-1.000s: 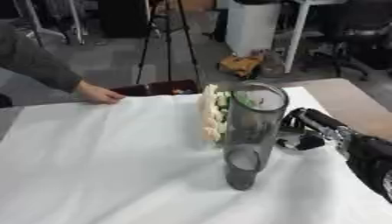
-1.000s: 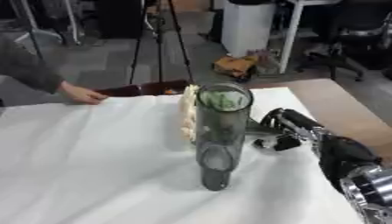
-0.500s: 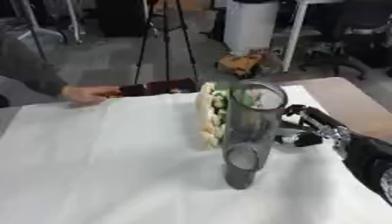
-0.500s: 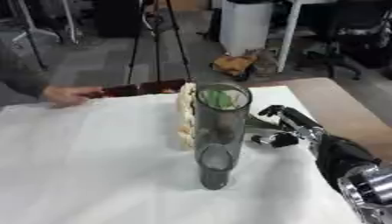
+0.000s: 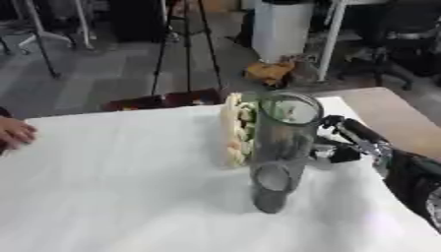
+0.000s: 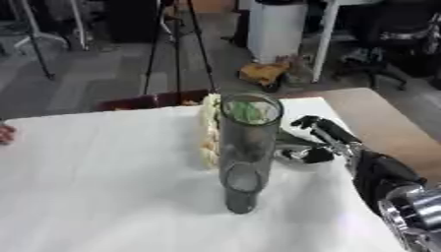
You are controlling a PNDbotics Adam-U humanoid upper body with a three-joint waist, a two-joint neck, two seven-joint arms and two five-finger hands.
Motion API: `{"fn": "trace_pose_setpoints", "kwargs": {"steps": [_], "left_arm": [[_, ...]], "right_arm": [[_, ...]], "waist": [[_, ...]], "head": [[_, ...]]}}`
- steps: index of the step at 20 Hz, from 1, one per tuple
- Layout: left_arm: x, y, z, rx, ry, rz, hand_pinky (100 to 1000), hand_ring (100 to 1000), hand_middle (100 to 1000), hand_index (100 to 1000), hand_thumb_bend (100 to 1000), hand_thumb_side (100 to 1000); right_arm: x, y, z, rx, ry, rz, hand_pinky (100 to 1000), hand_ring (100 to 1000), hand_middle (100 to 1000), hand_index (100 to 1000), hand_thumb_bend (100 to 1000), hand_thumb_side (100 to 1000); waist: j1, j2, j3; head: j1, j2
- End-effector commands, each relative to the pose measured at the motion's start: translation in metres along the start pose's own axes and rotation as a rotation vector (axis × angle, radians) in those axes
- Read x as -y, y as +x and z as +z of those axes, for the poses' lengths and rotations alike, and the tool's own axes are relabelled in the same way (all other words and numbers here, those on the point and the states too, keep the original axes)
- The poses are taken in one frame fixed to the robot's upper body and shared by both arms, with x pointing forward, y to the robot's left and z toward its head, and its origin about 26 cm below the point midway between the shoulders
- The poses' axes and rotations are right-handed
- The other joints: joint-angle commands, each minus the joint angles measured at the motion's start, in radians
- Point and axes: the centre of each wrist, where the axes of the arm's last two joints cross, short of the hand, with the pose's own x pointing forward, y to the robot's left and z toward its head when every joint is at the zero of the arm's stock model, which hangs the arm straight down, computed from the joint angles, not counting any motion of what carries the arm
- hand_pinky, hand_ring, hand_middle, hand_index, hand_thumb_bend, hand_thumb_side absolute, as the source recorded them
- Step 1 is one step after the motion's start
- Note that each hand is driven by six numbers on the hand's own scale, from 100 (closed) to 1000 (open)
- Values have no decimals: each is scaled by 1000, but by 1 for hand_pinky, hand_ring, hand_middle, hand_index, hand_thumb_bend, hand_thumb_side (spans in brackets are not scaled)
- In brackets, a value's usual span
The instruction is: Arrange flowers into the vase.
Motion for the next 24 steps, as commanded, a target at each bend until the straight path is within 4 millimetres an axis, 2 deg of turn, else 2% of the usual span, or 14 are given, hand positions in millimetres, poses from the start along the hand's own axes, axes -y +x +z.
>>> {"fn": "trace_pose_setpoints", "kwargs": {"steps": [1,4,5,6,10,14,17,19,21,23,24], "left_arm": [[-1,4,-2,16,-4,0,568,477,532,931,707,806],[-1,4,-2,16,-3,0,568,477,532,931,707,806],[0,5,-2,17,-6,1,568,477,532,932,707,807],[0,4,-2,17,-7,2,568,477,532,932,707,807],[0,4,-2,17,-5,3,568,477,532,932,708,807],[0,3,-2,17,-4,3,568,477,532,933,708,807],[1,3,-2,17,-4,4,567,477,532,933,708,807],[1,3,-2,17,-5,5,568,478,532,933,707,808],[1,2,-2,16,-6,6,568,478,532,933,707,809],[1,2,-2,16,-6,6,567,478,532,932,706,809],[1,2,-2,16,-5,7,568,478,532,932,705,810]], "right_arm": [[11,-2,-1,-2,44,44,618,736,769,839,554,557],[11,-1,-2,-2,56,47,618,736,769,839,554,557],[8,-2,0,5,81,53,418,531,555,686,462,359],[8,-2,0,16,113,67,418,531,555,686,462,359],[7,-2,0,19,211,106,420,537,549,681,437,242],[4,-1,0,10,260,126,345,483,496,658,435,232],[4,0,-1,12,251,134,236,401,400,544,423,160],[4,1,-2,15,230,143,124,316,295,422,380,100],[3,1,-2,8,203,150,100,255,221,337,286,100],[1,1,-1,-3,178,156,100,200,166,272,252,100],[0,1,-1,-5,168,159,100,144,112,215,238,100]], "waist": [[11,2,0],[11,2,0],[8,3,-5],[6,3,-8],[2,0,-15],[0,-1,-19],[0,-1,-22],[-1,-1,-26],[-1,-2,-29],[-2,-3,-30],[-2,-4,-31]], "head": [[-4,-11],[-4,-12],[-8,-9],[-9,-7],[-11,-7],[-13,-7],[-15,-5],[-17,-4],[-19,-4],[-20,-3],[-20,-3]]}}
